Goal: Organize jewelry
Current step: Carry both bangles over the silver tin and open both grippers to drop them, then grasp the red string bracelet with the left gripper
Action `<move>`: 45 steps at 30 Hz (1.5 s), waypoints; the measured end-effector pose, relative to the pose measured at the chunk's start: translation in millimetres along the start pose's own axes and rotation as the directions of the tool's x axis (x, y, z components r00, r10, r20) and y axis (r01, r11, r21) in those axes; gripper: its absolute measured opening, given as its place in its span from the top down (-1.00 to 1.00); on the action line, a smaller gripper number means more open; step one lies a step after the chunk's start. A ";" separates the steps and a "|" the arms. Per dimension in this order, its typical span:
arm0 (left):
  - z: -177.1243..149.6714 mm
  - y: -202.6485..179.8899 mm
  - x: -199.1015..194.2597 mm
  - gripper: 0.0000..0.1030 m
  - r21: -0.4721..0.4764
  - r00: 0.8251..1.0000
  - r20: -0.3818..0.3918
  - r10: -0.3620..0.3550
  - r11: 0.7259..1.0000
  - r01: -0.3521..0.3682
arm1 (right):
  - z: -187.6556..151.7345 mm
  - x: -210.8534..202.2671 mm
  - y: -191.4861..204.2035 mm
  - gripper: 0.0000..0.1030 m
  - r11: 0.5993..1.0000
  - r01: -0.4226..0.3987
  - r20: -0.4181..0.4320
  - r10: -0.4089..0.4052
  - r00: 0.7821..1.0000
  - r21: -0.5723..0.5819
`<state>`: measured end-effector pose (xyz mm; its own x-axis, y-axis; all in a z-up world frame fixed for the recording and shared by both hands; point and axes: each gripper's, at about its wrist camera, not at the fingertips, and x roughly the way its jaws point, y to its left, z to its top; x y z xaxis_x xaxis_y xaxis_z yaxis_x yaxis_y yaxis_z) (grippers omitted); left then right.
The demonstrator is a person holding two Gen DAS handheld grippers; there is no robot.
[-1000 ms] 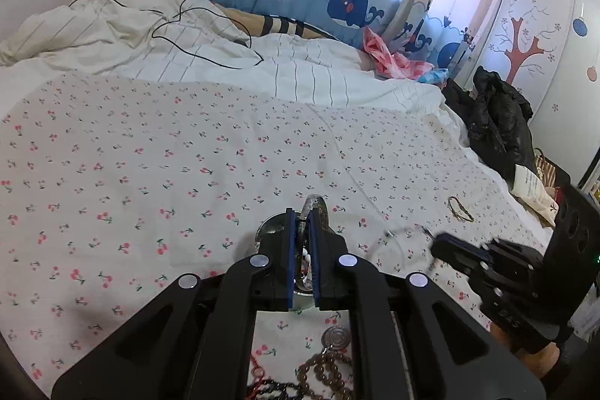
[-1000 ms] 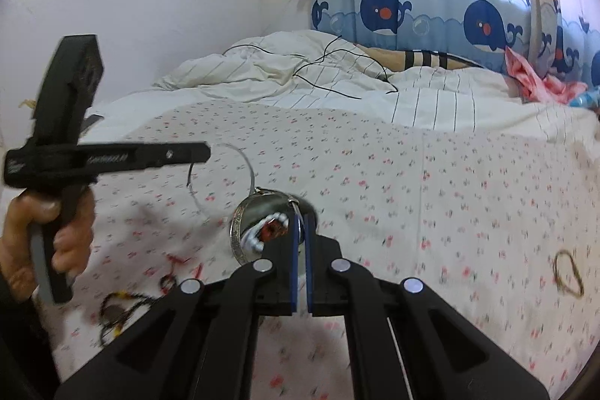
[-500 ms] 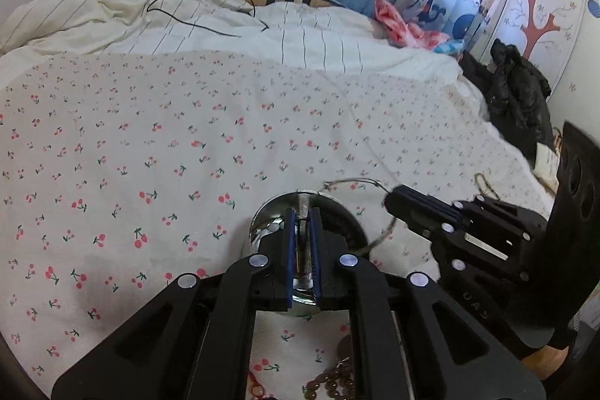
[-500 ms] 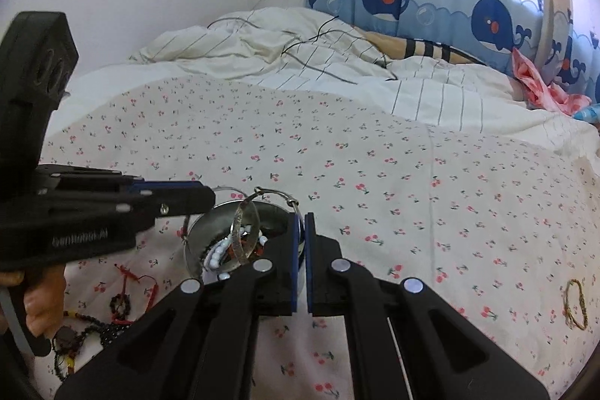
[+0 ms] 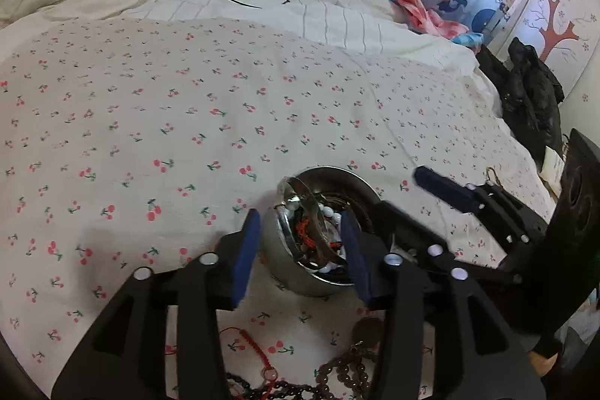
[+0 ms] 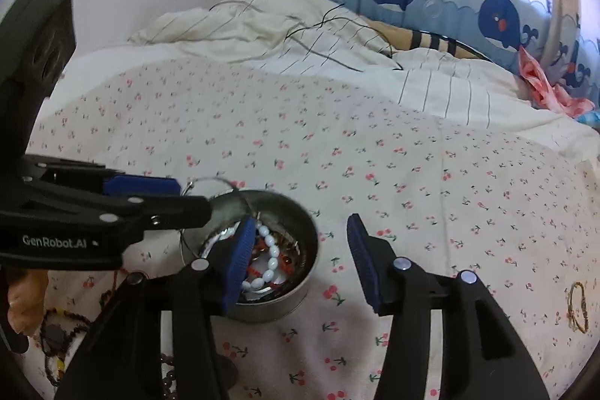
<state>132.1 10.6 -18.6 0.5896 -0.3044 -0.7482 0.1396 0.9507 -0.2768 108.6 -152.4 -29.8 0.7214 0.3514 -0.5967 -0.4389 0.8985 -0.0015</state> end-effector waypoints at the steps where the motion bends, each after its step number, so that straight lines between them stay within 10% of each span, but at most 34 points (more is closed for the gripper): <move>1: 0.4 0.9 -0.9 0.09 -0.002 1.000 0.001 0.008 1.000 -0.008 | 0.6 -1.7 -1.9 -0.05 1.000 0.006 0.006 -0.006 1.000 0.005; 15: -24.6 47.3 -62.2 -0.05 -0.060 0.998 -0.064 -0.021 0.998 0.018 | -35.7 -52.4 -8.4 -0.07 0.952 -0.284 -0.107 0.296 0.949 0.116; 33: -92.2 71.2 -79.7 -0.11 0.054 0.965 -0.261 0.039 0.998 -0.026 | -84.8 -72.9 36.1 -0.17 0.953 -0.302 -0.275 0.279 0.920 -0.042; 45: -75.5 70.8 -27.0 -0.22 -0.128 0.962 -0.274 -0.019 0.992 -0.016 | -89.6 -62.1 39.9 -0.23 0.950 -0.310 -0.306 0.286 0.908 -0.031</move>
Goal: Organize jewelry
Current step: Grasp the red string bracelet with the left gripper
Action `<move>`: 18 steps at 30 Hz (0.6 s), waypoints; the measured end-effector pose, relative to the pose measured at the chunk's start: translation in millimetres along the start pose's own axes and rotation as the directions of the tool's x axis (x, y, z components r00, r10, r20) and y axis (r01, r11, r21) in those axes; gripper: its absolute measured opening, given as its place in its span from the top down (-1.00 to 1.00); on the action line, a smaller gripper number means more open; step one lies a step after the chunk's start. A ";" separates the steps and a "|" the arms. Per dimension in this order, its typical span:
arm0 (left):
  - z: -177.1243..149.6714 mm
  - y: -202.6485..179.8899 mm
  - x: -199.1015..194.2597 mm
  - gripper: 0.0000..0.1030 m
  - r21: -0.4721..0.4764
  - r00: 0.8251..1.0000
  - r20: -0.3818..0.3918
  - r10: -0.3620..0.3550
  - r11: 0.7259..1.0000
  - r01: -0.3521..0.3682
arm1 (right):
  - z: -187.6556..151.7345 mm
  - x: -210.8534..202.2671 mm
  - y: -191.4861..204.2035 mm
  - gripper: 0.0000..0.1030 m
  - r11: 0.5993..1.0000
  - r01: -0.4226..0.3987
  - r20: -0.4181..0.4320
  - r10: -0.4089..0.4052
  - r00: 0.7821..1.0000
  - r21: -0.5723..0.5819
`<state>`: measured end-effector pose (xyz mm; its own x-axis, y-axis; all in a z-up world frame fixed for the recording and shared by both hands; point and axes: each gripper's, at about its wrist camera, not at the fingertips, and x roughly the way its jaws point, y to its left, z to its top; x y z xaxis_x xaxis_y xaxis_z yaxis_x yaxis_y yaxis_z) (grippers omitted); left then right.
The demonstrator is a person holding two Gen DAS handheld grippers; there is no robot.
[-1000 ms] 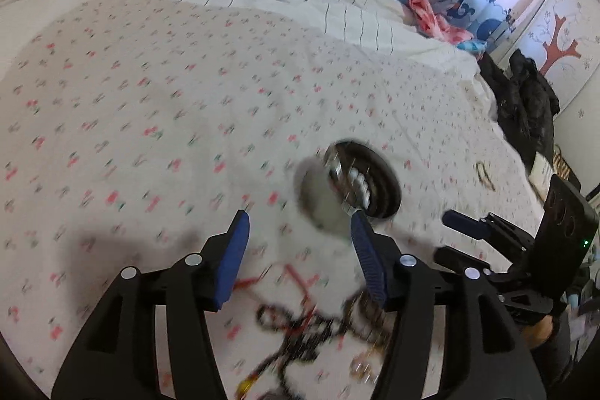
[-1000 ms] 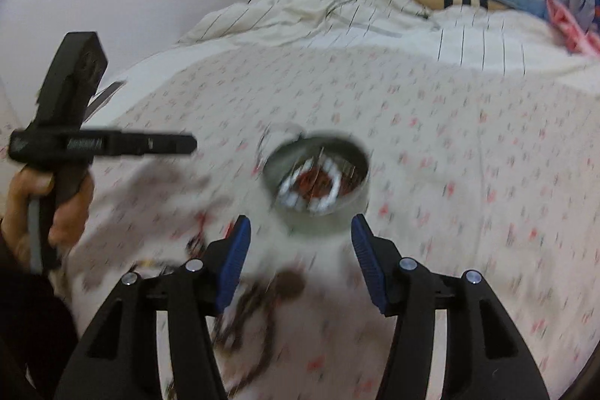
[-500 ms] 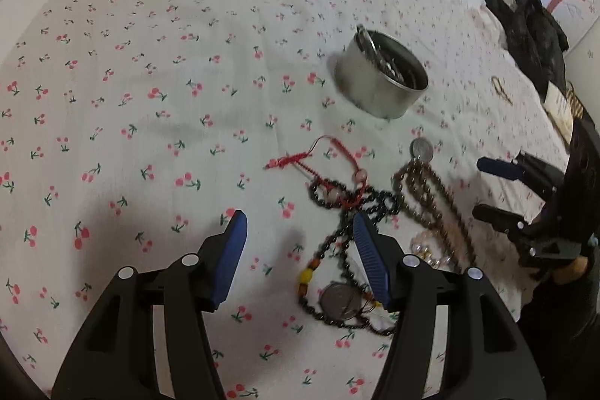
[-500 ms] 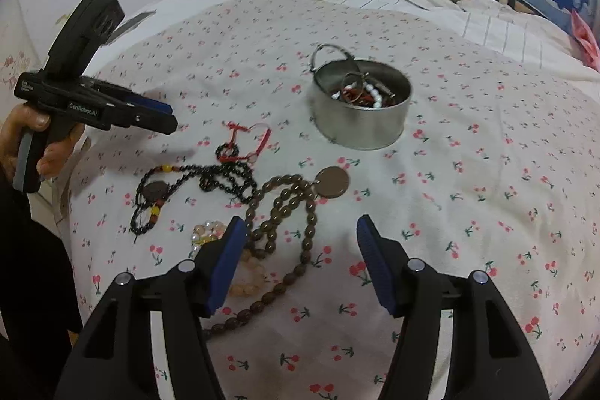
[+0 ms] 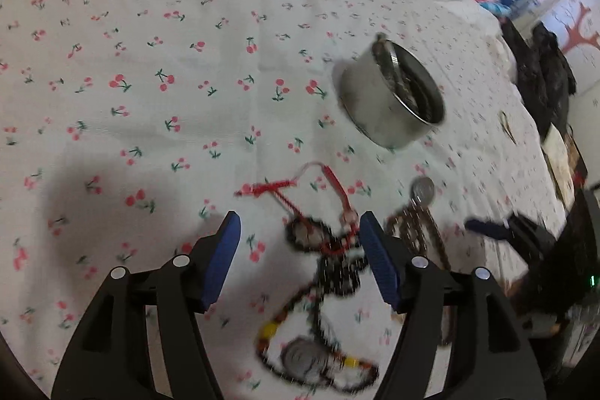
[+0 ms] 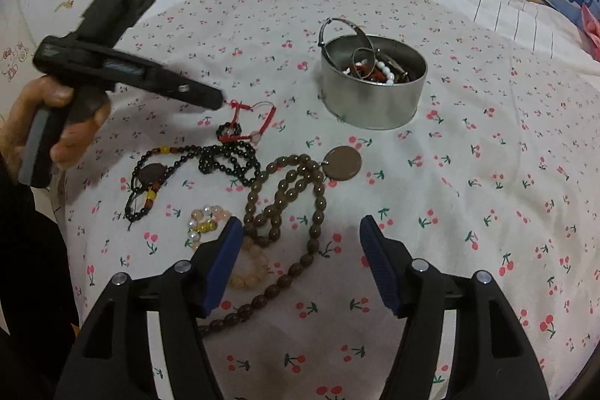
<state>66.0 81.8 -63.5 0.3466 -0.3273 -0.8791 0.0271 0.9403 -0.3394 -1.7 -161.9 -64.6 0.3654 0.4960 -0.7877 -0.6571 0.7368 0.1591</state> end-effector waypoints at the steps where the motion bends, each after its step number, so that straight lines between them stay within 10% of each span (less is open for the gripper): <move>1: 2.6 -1.9 6.1 -0.22 -0.007 1.000 -0.004 0.001 1.000 -0.001 | -0.3 0.7 1.1 -0.23 1.000 0.001 -0.009 -0.001 1.000 -0.008; 7: 6.2 -18.1 30.2 -0.20 0.012 0.999 -0.009 0.038 0.999 -0.038 | 1.9 -16.3 18.9 -0.23 0.986 -0.147 0.067 0.152 0.986 -0.080; 11: 5.4 -31.0 40.9 0.20 0.054 0.995 -0.005 0.101 0.993 -0.101 | 1.9 -13.3 47.6 -0.23 0.947 -0.277 0.060 0.289 0.955 -0.161; 18: 8.5 -27.8 41.9 0.69 0.040 0.997 -0.003 0.076 0.996 -0.076 | -6.2 23.4 64.9 -0.11 0.951 -0.242 -0.093 0.228 0.969 -0.190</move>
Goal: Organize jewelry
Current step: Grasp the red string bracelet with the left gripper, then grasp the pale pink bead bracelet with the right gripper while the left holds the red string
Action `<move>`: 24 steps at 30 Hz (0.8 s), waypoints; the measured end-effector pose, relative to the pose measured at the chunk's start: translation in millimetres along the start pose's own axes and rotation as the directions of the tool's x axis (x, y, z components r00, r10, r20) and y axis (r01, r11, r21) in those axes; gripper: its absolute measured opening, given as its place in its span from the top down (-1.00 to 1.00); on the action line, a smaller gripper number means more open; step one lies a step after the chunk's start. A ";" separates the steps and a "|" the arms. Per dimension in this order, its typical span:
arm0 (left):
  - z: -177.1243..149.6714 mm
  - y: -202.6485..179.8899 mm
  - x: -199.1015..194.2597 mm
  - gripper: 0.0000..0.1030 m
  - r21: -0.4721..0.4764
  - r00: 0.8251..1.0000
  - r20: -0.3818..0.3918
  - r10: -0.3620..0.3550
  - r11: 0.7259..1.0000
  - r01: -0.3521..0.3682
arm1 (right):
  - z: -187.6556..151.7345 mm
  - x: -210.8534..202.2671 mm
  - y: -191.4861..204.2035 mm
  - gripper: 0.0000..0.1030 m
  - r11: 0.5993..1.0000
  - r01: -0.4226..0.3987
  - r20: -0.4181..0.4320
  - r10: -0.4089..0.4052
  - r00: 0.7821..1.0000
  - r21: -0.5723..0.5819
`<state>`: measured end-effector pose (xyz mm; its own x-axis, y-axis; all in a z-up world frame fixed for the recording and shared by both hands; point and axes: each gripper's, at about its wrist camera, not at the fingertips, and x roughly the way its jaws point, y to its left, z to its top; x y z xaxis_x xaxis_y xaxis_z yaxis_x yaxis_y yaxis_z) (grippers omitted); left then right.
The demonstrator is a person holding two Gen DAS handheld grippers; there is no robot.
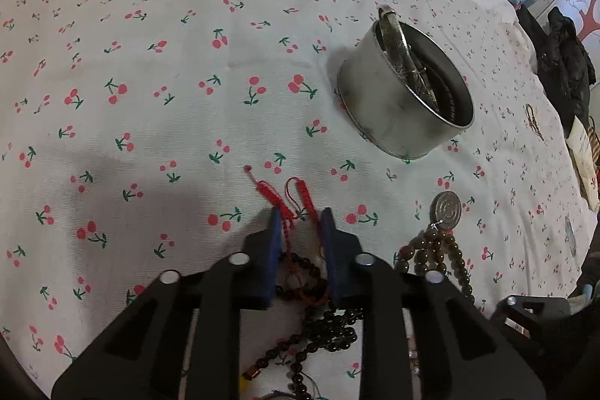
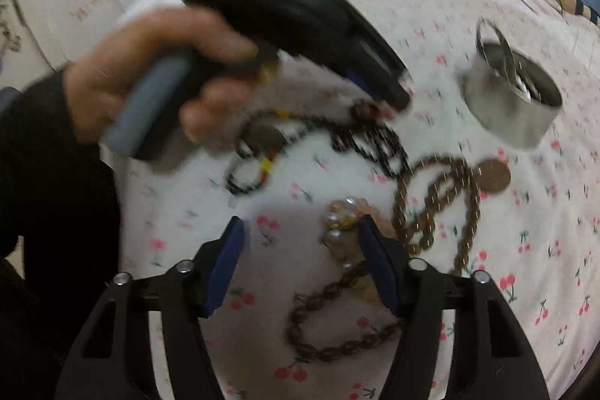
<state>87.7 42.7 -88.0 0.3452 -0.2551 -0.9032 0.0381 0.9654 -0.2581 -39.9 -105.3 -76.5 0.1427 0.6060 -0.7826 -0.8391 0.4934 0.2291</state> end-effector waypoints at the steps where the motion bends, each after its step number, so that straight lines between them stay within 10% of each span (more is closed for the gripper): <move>1: 0.2 1.5 -0.8 0.76 -0.009 1.000 -0.001 -0.019 1.000 0.019 | -0.5 -0.1 -2.5 -0.07 1.000 -0.005 -0.012 0.005 1.000 0.013; 6: 4.6 12.1 -15.2 0.86 -0.048 0.993 0.028 -0.114 0.992 0.116 | -2.4 -1.4 -12.4 0.71 0.999 -0.020 -0.033 0.021 0.999 0.046; 15: 10.1 20.8 -30.8 0.86 -0.071 0.987 0.056 -0.153 0.985 0.157 | 0.8 -28.3 -32.3 0.84 0.974 -0.167 0.124 0.149 0.981 0.156; 24: 4.2 8.3 -0.2 0.19 -0.033 0.995 -0.011 -0.104 0.994 0.103 | 10.2 -75.4 -55.9 0.84 0.901 -0.375 0.421 0.260 0.869 0.218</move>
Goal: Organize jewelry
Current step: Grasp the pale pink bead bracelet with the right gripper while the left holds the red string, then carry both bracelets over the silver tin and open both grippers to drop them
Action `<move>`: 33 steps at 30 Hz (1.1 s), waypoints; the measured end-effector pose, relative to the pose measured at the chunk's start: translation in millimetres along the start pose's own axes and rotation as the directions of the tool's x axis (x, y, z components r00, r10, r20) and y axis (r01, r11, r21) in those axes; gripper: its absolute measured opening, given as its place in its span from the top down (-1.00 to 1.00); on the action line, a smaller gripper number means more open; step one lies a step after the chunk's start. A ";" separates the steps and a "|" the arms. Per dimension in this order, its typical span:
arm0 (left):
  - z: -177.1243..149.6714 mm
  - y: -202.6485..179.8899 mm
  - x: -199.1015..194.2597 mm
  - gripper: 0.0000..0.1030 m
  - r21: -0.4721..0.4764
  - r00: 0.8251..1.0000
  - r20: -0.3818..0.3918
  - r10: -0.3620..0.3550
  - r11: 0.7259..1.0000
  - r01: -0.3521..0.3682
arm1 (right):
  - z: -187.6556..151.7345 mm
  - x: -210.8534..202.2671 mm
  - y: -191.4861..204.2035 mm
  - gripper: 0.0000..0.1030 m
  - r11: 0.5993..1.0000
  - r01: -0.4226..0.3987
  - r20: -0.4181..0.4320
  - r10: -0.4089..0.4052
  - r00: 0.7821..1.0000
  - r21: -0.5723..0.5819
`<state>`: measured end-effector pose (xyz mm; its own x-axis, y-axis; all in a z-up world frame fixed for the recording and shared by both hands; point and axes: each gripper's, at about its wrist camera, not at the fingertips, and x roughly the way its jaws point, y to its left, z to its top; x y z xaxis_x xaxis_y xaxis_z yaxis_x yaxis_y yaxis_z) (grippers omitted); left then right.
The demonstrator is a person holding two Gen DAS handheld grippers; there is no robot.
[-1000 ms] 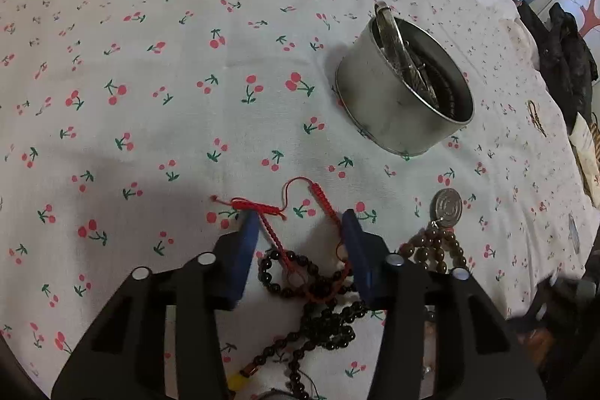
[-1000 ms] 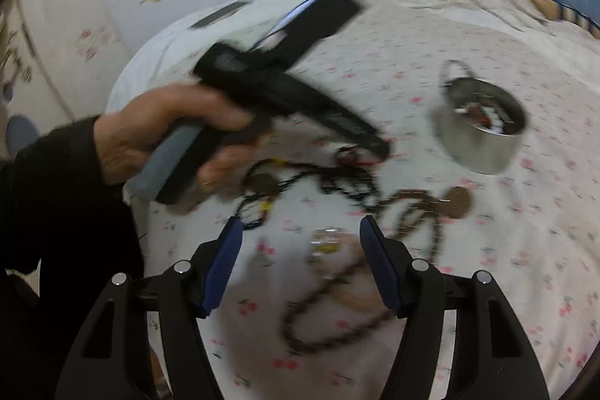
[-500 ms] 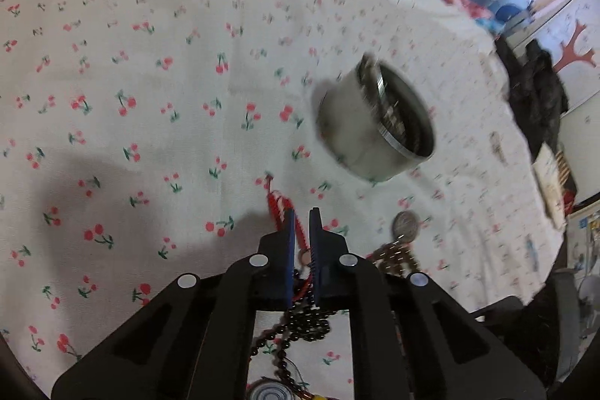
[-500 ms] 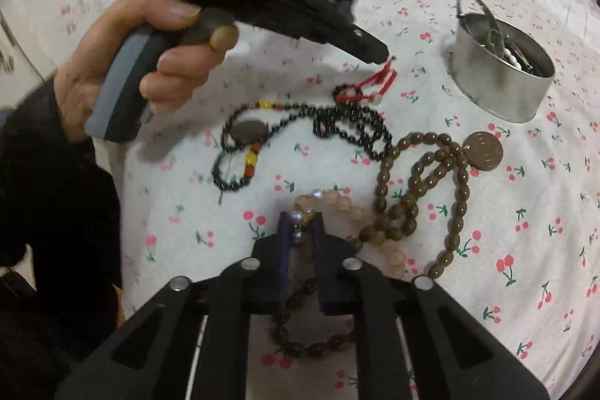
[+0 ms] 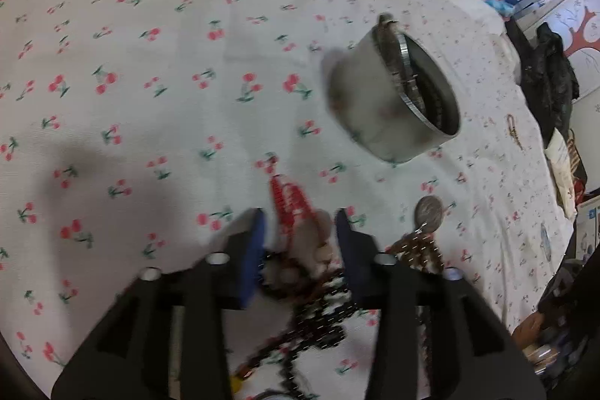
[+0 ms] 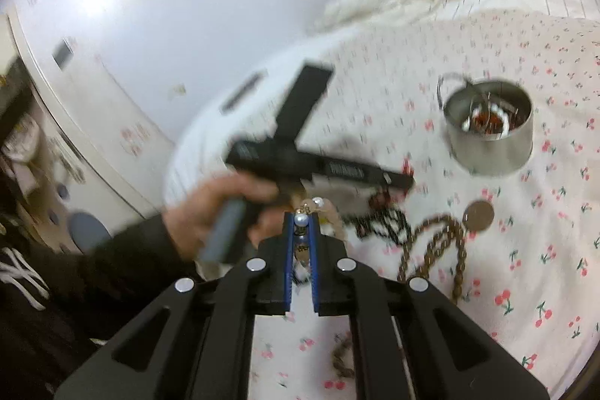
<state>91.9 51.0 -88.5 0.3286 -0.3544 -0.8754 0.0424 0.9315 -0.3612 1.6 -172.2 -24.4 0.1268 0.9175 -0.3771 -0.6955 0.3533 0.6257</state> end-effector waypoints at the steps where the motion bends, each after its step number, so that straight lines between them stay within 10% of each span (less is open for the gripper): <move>1: 0.3 -4.0 1.4 0.19 0.013 1.000 0.009 0.019 1.000 -0.020 | 2.4 -5.7 -1.6 0.84 1.000 -0.012 0.029 0.011 1.000 0.011; 3: 0.2 -9.4 5.5 0.24 0.034 0.998 0.011 0.054 0.998 -0.054 | 7.1 -13.6 -2.2 0.84 0.999 -0.023 0.072 0.021 0.997 0.028; 6: 2.4 -10.7 5.3 0.93 0.044 0.998 0.008 0.057 0.997 -0.058 | 14.0 -28.5 -2.1 0.84 0.998 -0.038 0.130 0.031 0.991 0.052; 15: 9.9 -12.2 -44.6 0.94 0.021 0.985 0.108 -0.131 0.991 0.129 | 19.3 -56.2 -11.1 0.84 0.996 -0.054 0.243 0.034 0.970 0.077; 25: 32.7 -44.7 -104.2 0.94 0.114 0.895 0.337 -0.291 0.957 0.269 | 64.9 -82.6 -9.7 0.84 0.998 -0.032 0.396 0.012 0.918 0.044; 33: 50.9 -67.9 -79.4 0.93 0.107 0.891 0.336 -0.305 0.952 0.285 | 80.2 -59.5 -44.5 0.84 0.993 0.011 0.353 -0.053 0.934 0.120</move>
<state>110.9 20.1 21.9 0.5967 -0.5724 -0.5625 0.2351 0.7949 -0.5594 81.7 -227.8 25.0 0.4056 0.9026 -0.1442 -0.6041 0.3831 0.6988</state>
